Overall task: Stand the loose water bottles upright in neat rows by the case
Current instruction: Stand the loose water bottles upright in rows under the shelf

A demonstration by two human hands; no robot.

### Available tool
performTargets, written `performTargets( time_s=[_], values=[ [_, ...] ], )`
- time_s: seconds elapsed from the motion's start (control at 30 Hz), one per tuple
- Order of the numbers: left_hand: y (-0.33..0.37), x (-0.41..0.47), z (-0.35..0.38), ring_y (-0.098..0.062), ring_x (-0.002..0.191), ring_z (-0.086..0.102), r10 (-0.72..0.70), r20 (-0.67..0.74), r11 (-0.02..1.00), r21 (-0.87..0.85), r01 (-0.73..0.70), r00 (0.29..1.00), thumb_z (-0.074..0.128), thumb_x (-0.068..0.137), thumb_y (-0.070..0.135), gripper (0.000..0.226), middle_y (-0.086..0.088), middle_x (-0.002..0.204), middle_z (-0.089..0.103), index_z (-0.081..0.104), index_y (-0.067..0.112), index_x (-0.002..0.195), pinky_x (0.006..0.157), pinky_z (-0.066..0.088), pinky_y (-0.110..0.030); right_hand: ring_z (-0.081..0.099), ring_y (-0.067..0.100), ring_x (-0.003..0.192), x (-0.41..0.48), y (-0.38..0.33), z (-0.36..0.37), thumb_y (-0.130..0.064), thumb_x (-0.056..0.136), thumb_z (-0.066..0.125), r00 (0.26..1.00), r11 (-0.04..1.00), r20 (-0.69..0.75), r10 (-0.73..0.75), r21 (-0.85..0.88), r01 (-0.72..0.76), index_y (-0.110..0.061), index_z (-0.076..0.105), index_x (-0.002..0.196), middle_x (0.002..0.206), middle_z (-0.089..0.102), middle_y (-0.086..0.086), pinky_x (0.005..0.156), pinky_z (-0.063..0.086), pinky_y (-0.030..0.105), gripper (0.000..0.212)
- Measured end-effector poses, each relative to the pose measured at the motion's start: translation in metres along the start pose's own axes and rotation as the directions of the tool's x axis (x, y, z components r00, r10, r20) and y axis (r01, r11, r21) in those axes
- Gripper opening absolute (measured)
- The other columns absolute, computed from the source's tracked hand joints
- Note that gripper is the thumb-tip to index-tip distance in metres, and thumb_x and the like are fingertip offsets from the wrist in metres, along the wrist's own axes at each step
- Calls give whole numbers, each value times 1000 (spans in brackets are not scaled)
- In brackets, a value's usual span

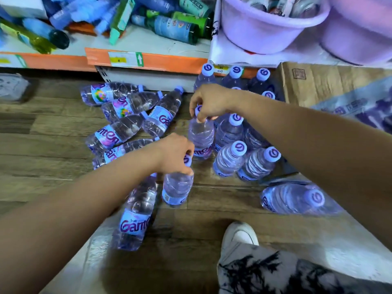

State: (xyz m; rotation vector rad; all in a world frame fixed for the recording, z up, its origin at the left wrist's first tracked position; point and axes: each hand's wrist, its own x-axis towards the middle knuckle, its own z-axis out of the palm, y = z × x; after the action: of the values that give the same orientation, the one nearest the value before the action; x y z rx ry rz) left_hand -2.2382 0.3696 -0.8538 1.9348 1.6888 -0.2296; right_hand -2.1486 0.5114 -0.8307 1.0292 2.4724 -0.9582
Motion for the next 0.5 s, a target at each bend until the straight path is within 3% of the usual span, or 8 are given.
performTargets(
  time_s=[0.1,0.23,0.37,0.5],
  values=[
    [2,2,-5,-23,80,54,3,-113,1000,-24,-6,994,72,73,31,28,-6,87,57,59,11,88,74,47,-32,58,19,75,-10,5,-7,-8,78,67,997,989,-50,-53,-139,46,-18,67,92,90,64,1,62,43,22,18],
    [4,15,-11,-23,83,53,-2,-228,997,-70,-14,974,73,73,25,25,-2,87,46,58,10,87,72,43,-29,46,15,76,-12,6,-14,-13,82,67,989,976,-107,-101,-202,78,-12,66,100,71,45,-11,53,33,19,19],
    [6,29,-15,-25,89,55,-13,-284,996,-84,-11,959,72,74,20,27,-2,89,45,60,7,94,79,45,-30,43,13,89,-2,10,-14,-14,85,66,980,966,-160,-119,-249,77,-10,65,106,96,45,-3,65,35,25,21],
    [11,42,-16,-23,85,53,-68,-314,992,-120,32,947,71,75,22,26,-5,92,49,59,7,93,83,49,-36,42,14,89,7,16,-16,-13,86,62,969,973,-230,-90,-228,36,-10,64,109,98,44,-1,72,36,24,23]
  ],
)
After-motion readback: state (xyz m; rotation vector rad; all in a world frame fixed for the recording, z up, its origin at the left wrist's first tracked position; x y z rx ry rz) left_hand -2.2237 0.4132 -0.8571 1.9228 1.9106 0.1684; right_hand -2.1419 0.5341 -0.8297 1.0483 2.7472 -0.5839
